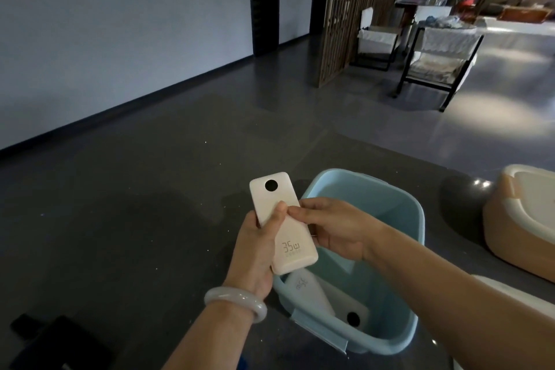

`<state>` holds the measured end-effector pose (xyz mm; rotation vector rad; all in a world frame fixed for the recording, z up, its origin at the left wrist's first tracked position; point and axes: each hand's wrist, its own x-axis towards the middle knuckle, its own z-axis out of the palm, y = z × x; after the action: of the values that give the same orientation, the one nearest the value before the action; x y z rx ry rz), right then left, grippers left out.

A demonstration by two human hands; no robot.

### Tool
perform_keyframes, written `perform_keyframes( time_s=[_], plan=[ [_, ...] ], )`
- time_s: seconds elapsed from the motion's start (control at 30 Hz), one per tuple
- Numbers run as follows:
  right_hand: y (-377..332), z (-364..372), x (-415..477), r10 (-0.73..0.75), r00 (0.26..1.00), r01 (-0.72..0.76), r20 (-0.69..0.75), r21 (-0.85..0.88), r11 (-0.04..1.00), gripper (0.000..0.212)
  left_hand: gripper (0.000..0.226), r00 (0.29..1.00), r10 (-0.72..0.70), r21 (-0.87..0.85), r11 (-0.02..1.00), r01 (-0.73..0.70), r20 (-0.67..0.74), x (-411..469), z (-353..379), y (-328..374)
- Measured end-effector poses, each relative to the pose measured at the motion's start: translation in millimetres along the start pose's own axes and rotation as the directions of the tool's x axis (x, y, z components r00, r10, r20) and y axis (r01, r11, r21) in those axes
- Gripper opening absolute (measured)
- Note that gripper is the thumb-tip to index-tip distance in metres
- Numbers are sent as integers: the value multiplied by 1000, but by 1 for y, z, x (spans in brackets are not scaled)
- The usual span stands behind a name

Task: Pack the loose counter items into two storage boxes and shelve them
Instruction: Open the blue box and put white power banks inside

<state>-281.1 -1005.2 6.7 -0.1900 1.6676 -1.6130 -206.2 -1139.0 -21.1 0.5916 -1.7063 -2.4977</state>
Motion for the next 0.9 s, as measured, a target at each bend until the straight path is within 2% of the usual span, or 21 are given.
perform_keyframes(
  time_s=[0.1,0.17,0.23,0.3,0.43,0.57,0.73,0.9],
  plan=[
    [1,-12,-1,-14,997,11,-80,-36,999,30,47,999,37,176,984,-31,-31,2,-3,-3],
    [3,-27,-4,-5,991,1,-131,-30,1000,29,34,995,67,304,952,-44,-67,6,-6,-7],
    [4,-49,-8,3,984,-7,-178,-23,1000,29,25,997,60,374,926,-41,-40,8,-4,-12],
    [4,-71,-13,35,981,-47,-191,-60,997,30,25,998,57,444,894,-63,26,7,0,-19],
    [13,-88,-17,200,968,-241,-155,-324,915,26,24,995,93,408,907,-100,39,3,0,-24],
    [44,-79,-15,391,919,-378,-55,-408,831,27,29,996,80,452,887,-92,45,7,-4,-33],
    [57,-64,-11,389,921,-361,1,-371,855,32,40,993,116,477,872,-110,16,7,-7,-41],
    [64,-56,-7,324,946,-279,-13,-541,793,36,38,991,135,490,864,-116,-4,6,-6,-42]
  ],
)
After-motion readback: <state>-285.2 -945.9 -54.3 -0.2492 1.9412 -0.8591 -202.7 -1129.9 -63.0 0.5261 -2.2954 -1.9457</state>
